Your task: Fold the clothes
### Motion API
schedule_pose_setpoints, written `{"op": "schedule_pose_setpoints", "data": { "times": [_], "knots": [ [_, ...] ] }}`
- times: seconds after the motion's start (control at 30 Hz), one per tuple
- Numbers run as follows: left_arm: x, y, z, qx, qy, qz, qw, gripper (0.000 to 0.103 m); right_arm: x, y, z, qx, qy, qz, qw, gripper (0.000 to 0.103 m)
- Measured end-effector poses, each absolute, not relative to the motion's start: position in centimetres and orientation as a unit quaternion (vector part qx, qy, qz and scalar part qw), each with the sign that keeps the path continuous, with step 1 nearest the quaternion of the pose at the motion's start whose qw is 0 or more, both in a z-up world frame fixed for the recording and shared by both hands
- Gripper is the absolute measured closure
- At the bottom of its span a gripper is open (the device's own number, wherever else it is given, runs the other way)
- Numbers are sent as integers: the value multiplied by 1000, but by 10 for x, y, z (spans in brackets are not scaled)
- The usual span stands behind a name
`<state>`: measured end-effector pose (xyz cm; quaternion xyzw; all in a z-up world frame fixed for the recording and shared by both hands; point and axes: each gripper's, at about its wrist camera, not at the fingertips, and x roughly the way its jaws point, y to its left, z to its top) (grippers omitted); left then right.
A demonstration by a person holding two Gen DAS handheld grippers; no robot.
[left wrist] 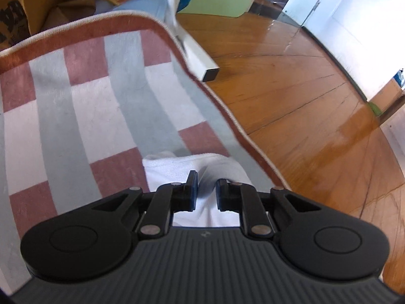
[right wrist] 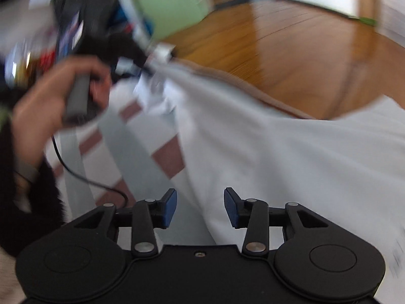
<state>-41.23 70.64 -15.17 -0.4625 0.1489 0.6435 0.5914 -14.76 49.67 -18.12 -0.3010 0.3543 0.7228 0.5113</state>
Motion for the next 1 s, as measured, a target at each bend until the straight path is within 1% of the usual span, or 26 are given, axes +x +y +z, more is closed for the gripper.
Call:
{"op": "schedule_pose_setpoints", "data": {
  "times": [0.07, 0.13, 0.2, 0.23, 0.27, 0.3, 0.33, 0.37, 0.47, 0.53, 0.57, 0.6, 0.7, 0.77, 0.8, 0.87, 0.9, 0.93, 0.97, 1.0],
  "knots": [
    [-418, 707, -155, -476, 132, 640, 589, 89, -163, 512, -199, -348, 333, 714, 508, 56],
    [-412, 711, -157, -468, 130, 644, 591, 90, -177, 516, -210, -396, 287, 692, 531, 56],
    [-403, 718, -157, -450, 134, 649, 598, 92, -185, 505, -210, -408, 235, 707, 527, 57],
    [-396, 722, -154, -438, 131, 648, 609, 92, -183, 502, -211, -400, 226, 712, 531, 58],
    [-389, 724, -149, -429, 126, 646, 619, 92, -180, 501, -213, -391, 221, 714, 537, 64],
    [-382, 726, -145, -421, 122, 645, 627, 92, -177, 499, -216, -382, 217, 715, 543, 93],
    [-374, 727, -142, -414, 121, 643, 633, 92, -170, 504, -220, -382, 224, 693, 569, 100],
    [-365, 728, -140, -407, 124, 641, 638, 91, -156, 505, -218, -364, 232, 674, 599, 102],
    [-346, 728, -137, -375, 160, 638, 653, 87, -104, 502, -199, -280, 259, 624, 682, 103],
    [-338, 728, -135, -350, 186, 639, 659, 79, -60, 495, -186, -227, 287, 572, 734, 103],
    [-333, 729, -135, -337, 199, 639, 662, 67, -38, 489, -181, -204, 301, 545, 755, 103],
    [-332, 728, -134, -331, 207, 639, 663, 58, -18, 482, -181, -191, 317, 519, 770, 103],
    [-337, 728, -135, -345, 207, 640, 655, 58, 19, 462, -185, -164, 357, 480, 785, 103],
    [-338, 728, -140, -361, 214, 630, 653, 58, 25, 451, -185, -144, 374, 489, 775, 102],
    [-338, 730, -143, -367, 225, 626, 650, 58, 20, 451, -183, -133, 382, 512, 758, 94],
    [-338, 734, -153, -384, 251, 622, 635, 58, 3, 453, -181, -114, 394, 571, 711, 93],
    [-340, 736, -160, -394, 265, 619, 626, 58, -6, 454, -180, -105, 399, 600, 685, 89],
    [-342, 738, -166, -403, 278, 617, 616, 58, -19, 458, -182, -108, 403, 626, 659, 72],
    [-343, 740, -172, -412, 290, 613, 609, 57, -32, 464, -184, -128, 400, 643, 641, 62],
    [-345, 741, -178, -419, 299, 607, 605, 56, -45, 469, -187, -151, 393, 656, 626, 51]
  ]
}}
